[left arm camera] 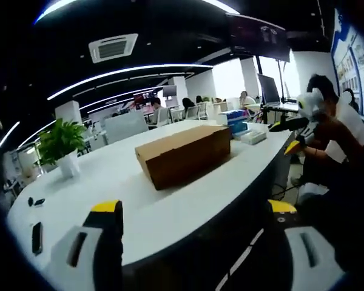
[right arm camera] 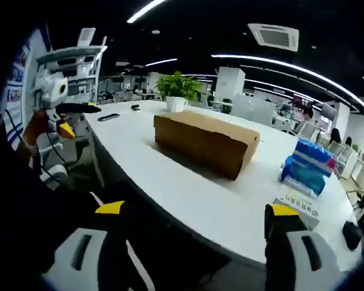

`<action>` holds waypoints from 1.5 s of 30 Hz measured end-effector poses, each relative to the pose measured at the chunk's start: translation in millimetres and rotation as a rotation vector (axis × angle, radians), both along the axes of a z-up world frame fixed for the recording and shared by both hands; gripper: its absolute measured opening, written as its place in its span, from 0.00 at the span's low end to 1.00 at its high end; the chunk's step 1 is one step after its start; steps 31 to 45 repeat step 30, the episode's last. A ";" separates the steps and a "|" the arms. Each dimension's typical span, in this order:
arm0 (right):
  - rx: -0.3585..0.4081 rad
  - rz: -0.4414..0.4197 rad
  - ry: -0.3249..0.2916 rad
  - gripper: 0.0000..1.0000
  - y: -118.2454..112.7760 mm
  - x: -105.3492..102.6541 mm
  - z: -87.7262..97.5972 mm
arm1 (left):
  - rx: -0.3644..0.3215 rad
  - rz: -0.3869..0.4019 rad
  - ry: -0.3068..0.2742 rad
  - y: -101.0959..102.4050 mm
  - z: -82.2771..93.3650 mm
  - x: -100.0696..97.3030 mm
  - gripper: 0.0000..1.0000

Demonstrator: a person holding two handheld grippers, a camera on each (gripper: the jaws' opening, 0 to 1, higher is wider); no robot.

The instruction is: Operate the shoe box by opening the lid, removing the specified soft item, and placing it in the target area until the item is outside and the box remains undamaged.

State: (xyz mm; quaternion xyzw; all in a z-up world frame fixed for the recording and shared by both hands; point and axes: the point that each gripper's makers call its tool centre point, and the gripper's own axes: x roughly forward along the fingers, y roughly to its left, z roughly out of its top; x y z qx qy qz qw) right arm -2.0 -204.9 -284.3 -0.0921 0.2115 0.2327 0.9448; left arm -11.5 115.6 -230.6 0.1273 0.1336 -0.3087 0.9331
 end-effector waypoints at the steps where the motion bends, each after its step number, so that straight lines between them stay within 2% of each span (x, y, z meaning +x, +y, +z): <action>1: 0.007 -0.010 0.003 0.98 -2.8 -1.0 -0.6 | -0.003 0.003 0.001 0.6 1.7 -0.5 0.99; 4: 0.071 -0.112 -0.016 0.96 -32.7 -6.7 1.4 | -0.045 0.015 0.010 2.7 9.4 -4.9 0.99; 7: 0.072 -0.141 -0.029 0.96 -42.9 -3.3 4.7 | -0.079 0.019 0.027 5.1 10.2 -7.1 0.99; 10: 0.065 -0.145 -0.048 0.96 -38.9 3.4 12.1 | -0.077 0.050 0.070 8.9 2.3 -3.9 0.99; 13: 0.067 -0.133 -0.072 0.97 -31.9 6.0 18.8 | -0.066 0.064 0.082 10.5 -1.4 -3.0 0.99; 16: 0.061 -0.130 -0.078 0.97 -28.4 6.4 18.2 | -0.085 0.061 0.084 8.4 1.6 -4.4 0.99; 20: 0.049 -0.122 -0.062 0.97 -24.0 3.8 15.5 | -0.074 0.059 0.077 6.8 4.0 -8.3 0.99; 29: 0.055 -0.125 -0.079 0.97 -24.2 -0.7 30.0 | -0.091 0.061 0.075 8.2 6.3 -11.3 0.99; 45: 0.051 -0.124 -0.081 0.97 -24.1 -1.1 30.3 | -0.091 0.061 0.076 8.1 6.5 -12.1 0.99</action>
